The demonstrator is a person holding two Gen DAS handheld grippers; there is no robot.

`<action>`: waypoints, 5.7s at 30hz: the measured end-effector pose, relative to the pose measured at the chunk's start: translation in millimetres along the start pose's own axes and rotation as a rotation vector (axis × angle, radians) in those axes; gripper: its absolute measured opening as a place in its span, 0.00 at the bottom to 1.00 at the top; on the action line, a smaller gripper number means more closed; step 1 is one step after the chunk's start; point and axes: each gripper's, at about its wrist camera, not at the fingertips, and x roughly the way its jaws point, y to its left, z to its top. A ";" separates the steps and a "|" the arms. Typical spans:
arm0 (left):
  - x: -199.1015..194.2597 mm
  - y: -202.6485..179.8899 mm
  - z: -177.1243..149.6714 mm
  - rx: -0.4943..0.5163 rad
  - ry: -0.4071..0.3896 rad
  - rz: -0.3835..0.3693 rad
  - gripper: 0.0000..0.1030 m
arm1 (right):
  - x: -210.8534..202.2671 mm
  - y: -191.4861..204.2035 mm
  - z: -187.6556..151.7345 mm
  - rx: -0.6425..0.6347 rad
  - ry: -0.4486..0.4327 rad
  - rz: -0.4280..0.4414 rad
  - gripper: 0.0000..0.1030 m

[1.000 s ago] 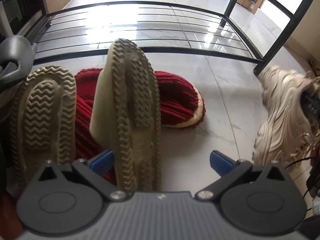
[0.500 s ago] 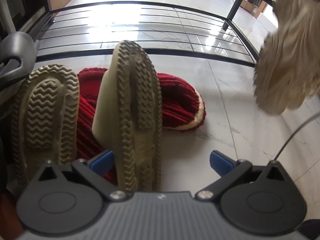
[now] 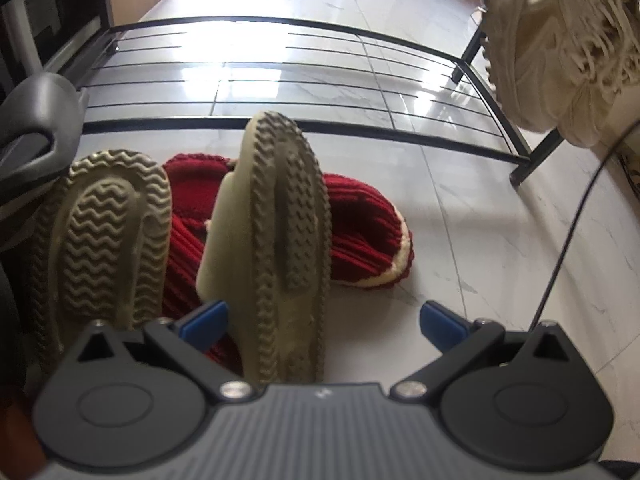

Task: Organize scattered shoes
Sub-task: 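Push the held sneaker pair onto the rack shelf with the right gripper, then open the right gripper and release the sneaker pair on the shelf, then withdraw the right gripper back out of the rack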

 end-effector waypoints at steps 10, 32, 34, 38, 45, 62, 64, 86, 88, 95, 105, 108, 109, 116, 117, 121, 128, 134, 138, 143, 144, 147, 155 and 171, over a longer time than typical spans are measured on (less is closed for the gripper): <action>3.6 0.2 -0.4 0.004 0.010 0.000 0.99 | 63.7 -8.4 4.8 0.046 0.049 -0.019 0.31; 17.4 3.9 7.7 -0.036 0.047 0.020 0.99 | 134.2 -14.3 37.0 -0.003 0.055 -0.035 0.41; 16.7 4.1 6.8 -0.033 0.046 0.018 0.99 | 137.2 -12.5 37.6 -0.006 0.052 -0.036 0.43; 14.1 5.2 6.4 -0.035 0.042 0.007 0.99 | 140.0 -7.2 39.4 -0.018 0.046 -0.039 1.00; 7.0 4.5 7.8 -0.031 0.024 -0.010 0.99 | 130.5 9.6 45.2 -0.059 0.036 -0.050 1.00; 1.0 -1.4 1.3 0.002 0.012 -0.020 0.99 | 0.9 -2.5 -17.8 0.012 0.058 -0.122 0.99; 2.3 -2.4 -0.4 0.011 0.015 -0.014 0.99 | 5.9 -2.1 -23.1 0.022 0.100 -0.111 0.99; 13.7 1.0 -0.5 0.000 0.047 0.006 0.99 | 38.6 -40.6 -67.9 0.078 0.149 -0.084 0.66; 13.4 1.8 -0.3 -0.003 0.048 0.004 0.99 | 48.6 -37.6 -67.1 0.058 0.165 -0.089 0.66; 9.5 3.0 3.1 -0.009 0.032 0.000 0.99 | 66.3 -33.8 -62.5 0.027 0.169 -0.103 0.66; 3.2 -0.2 2.5 0.002 0.014 -0.016 0.99 | -4.2 -22.5 -58.2 0.207 0.054 -0.060 0.88; 4.4 -2.8 0.2 0.013 0.022 -0.017 0.99 | -21.8 0.3 -59.5 0.231 0.042 0.000 0.95; 4.2 -3.4 -0.6 0.016 0.023 -0.016 0.99 | -25.5 13.8 -60.2 0.221 0.037 0.028 0.96; 0.4 -2.8 -0.7 0.011 0.015 -0.030 0.99 | 12.5 69.4 -62.4 0.143 0.102 0.033 0.93; 0.0 -2.5 -0.5 0.009 0.015 -0.034 0.99 | 17.2 69.4 -62.5 0.145 0.110 0.021 0.91; -1.3 -1.2 0.6 -0.001 0.016 -0.048 0.99 | 29.4 59.0 -61.8 0.115 0.145 0.040 0.76; -1.9 -1.2 0.3 -0.008 0.016 -0.061 0.99 | 47.7 35.0 -61.0 0.042 0.174 0.094 0.74; 1.5 1.4 0.8 -0.023 0.025 -0.046 0.99 | 70.5 32.2 -57.5 0.038 0.198 0.119 0.76; 1.3 0.6 1.7 -0.023 0.021 -0.050 0.99 | 77.5 27.4 -57.2 0.034 0.204 0.142 0.77; -0.9 0.7 2.5 -0.016 0.011 -0.046 0.99 | 73.5 32.5 -55.1 0.065 0.227 0.105 0.84; -1.6 0.8 2.9 -0.016 0.006 -0.044 0.99 | 70.0 33.2 -54.5 0.071 0.225 0.097 0.87; -4.7 0.8 4.1 -0.018 -0.009 -0.042 0.99 | 33.1 39.8 -53.5 0.104 0.136 0.028 0.99; -23.7 -4.4 1.5 0.035 -0.090 -0.023 0.99 | -43.6 78.7 -67.0 0.246 0.145 -0.146 1.00; -68.9 6.3 4.4 0.072 -0.273 0.048 0.99 | -110.5 93.2 -72.2 0.368 0.184 -0.292 1.00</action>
